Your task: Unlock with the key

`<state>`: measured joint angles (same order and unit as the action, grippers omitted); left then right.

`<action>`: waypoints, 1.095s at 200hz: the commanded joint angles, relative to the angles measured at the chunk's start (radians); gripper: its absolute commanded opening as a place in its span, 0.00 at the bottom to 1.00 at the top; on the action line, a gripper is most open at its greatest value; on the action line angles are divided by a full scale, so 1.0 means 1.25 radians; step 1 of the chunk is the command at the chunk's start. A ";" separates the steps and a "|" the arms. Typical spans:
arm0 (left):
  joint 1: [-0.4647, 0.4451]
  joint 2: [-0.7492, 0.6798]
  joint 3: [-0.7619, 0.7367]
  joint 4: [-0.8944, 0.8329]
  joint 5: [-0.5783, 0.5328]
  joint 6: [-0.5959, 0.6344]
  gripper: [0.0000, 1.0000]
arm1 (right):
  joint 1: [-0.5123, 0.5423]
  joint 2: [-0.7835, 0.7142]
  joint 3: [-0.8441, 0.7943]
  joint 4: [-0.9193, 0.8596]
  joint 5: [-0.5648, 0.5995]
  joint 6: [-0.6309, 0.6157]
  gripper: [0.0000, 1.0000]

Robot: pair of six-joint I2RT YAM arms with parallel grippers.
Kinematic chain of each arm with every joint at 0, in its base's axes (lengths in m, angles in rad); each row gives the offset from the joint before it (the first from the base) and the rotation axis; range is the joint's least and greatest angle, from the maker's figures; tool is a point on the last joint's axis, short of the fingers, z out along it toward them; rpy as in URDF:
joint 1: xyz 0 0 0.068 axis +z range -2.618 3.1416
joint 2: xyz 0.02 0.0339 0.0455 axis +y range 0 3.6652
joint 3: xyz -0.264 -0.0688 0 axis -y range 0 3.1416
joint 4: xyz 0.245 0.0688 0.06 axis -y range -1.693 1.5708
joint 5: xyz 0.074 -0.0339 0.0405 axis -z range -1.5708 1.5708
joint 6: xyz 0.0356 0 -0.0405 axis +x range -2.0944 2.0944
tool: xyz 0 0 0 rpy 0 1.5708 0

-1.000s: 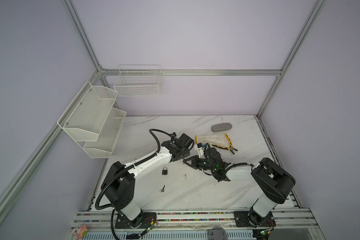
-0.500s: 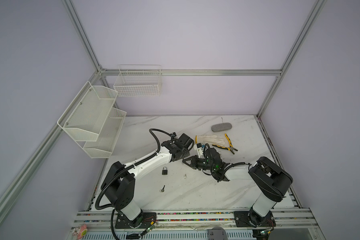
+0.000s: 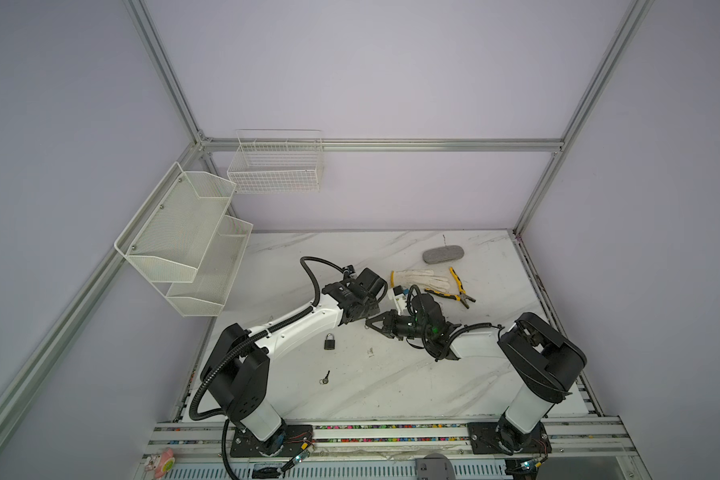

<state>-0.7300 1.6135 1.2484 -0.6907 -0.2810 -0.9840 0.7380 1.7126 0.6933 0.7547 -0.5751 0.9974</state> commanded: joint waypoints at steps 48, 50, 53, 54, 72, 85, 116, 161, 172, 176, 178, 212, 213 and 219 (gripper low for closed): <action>-0.034 -0.032 -0.010 -0.012 0.093 0.011 0.00 | -0.004 -0.032 0.030 0.063 0.009 0.001 0.00; -0.034 -0.032 -0.010 -0.013 0.097 0.014 0.00 | -0.004 -0.032 0.031 0.062 0.009 0.000 0.00; -0.034 -0.031 -0.008 -0.014 0.101 0.020 0.00 | -0.004 -0.032 0.032 0.061 0.010 -0.001 0.00; -0.035 -0.031 -0.008 -0.015 0.104 0.023 0.00 | -0.004 -0.032 0.033 0.061 0.010 -0.001 0.00; -0.042 -0.033 -0.002 -0.032 0.103 0.033 0.00 | -0.004 -0.029 0.045 0.055 0.004 -0.007 0.00; -0.044 -0.035 -0.003 -0.042 0.086 0.042 0.00 | -0.005 -0.030 0.055 0.048 -0.001 -0.015 0.00; -0.043 -0.036 -0.001 -0.078 0.048 0.062 0.00 | -0.005 -0.050 0.065 -0.001 0.001 -0.042 0.00; -0.034 -0.058 -0.014 -0.086 0.012 0.037 0.00 | -0.013 -0.074 0.046 -0.010 -0.008 -0.049 0.00; -0.031 -0.063 -0.018 -0.080 0.016 0.033 0.00 | -0.014 -0.077 0.044 -0.020 -0.008 -0.060 0.00; -0.030 -0.065 -0.019 -0.080 0.015 0.029 0.00 | -0.014 -0.079 0.044 -0.029 -0.008 -0.063 0.00; -0.030 -0.067 -0.020 -0.080 0.014 0.026 0.00 | -0.014 -0.080 0.044 -0.032 -0.008 -0.065 0.00; -0.015 -0.103 -0.071 -0.025 0.038 -0.028 0.00 | -0.014 -0.096 0.048 -0.059 0.005 -0.077 0.00; -0.015 -0.104 -0.073 -0.022 0.038 -0.030 0.00 | -0.014 -0.096 0.048 -0.061 0.005 -0.077 0.00; -0.013 -0.112 -0.080 -0.015 0.041 -0.041 0.00 | -0.014 -0.097 0.049 -0.067 0.006 -0.081 0.00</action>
<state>-0.7521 1.5291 1.2205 -0.7040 -0.2905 -0.9707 0.7372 1.6398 0.7177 0.6491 -0.6174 0.9272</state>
